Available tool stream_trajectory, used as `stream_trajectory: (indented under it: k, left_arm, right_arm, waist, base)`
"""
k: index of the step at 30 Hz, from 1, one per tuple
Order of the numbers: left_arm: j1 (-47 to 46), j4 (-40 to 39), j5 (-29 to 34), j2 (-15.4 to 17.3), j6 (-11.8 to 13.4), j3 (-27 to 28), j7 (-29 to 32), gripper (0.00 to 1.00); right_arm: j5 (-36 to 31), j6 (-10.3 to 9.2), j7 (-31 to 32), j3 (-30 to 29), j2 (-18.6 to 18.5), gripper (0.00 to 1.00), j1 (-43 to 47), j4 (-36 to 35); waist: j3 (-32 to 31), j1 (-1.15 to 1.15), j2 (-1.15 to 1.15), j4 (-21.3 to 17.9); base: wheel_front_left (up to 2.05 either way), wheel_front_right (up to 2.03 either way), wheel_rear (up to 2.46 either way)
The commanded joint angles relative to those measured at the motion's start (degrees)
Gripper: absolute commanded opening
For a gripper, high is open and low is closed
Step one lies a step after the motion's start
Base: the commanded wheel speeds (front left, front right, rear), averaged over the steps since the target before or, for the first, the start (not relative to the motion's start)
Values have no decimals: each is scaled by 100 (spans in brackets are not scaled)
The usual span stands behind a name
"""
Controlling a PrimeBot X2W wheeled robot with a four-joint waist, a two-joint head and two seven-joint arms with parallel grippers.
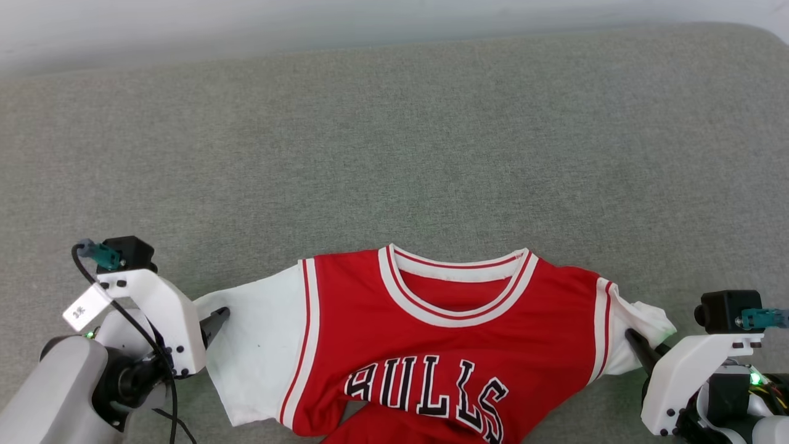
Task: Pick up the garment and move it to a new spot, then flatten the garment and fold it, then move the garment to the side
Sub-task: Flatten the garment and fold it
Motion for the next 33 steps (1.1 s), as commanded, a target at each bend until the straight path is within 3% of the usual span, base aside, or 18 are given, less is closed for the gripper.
stream_trajectory:
  k: [1, 2, 3, 4, 5, 19, 23, 33]
  left_arm:
    - [118, 236, -35, -273, -122, -292, 163, 100]
    - [100, 293, -80, -337, -182, -344, 210, 87]
    - [86, 335, -95, -391, -229, -401, 248, 46]
    - [64, 368, -86, -436, -256, -432, 243, 15]
    - [31, 403, -77, -471, -286, -457, 233, 0]
    - [-737, 398, 667, -212, -193, -213, -927, 0]
    - [-1162, 474, 936, -162, -141, -124, -1286, 0]
    - [-2785, 1264, 1400, -405, -302, 105, -2528, 0]
  right_arm:
    - [-54, -10, -55, -36, 30, 0, -88, 48]
    - [-69, -10, -76, -47, 32, 0, -110, 70]
    - [-65, -10, -94, -56, 38, 0, -127, 87]
    - [-68, -10, -109, -66, 42, 0, -137, 103]
    - [-77, -10, -111, -77, 43, 0, -138, 126]
    - [-329, -10, -192, -71, -294, 0, -661, 397]
    - [-377, -11, -253, -23, -518, 0, -1127, 602]
    - [-343, -12, -663, 26, -858, 0, -2917, 1636]
  waist:
    - [55, 1, 0, -46]
    - [67, 1, 0, -49]
    - [77, 1, 0, -49]
    - [79, 1, 0, -47]
    - [77, 1, 0, -43]
    - [-441, 1, 0, 202]
    - [-605, 1, 0, 241]
    - [-549, 1, 0, 338]
  base:
    - [0, 0, 0]
    - [0, 0, 0]
    - [0, 0, 0]
    - [0, 0, 0]
    - [0, 0, 0]
    - [0, 0, 0]
    - [0, 0, 0]
    - [0, 0, 0]
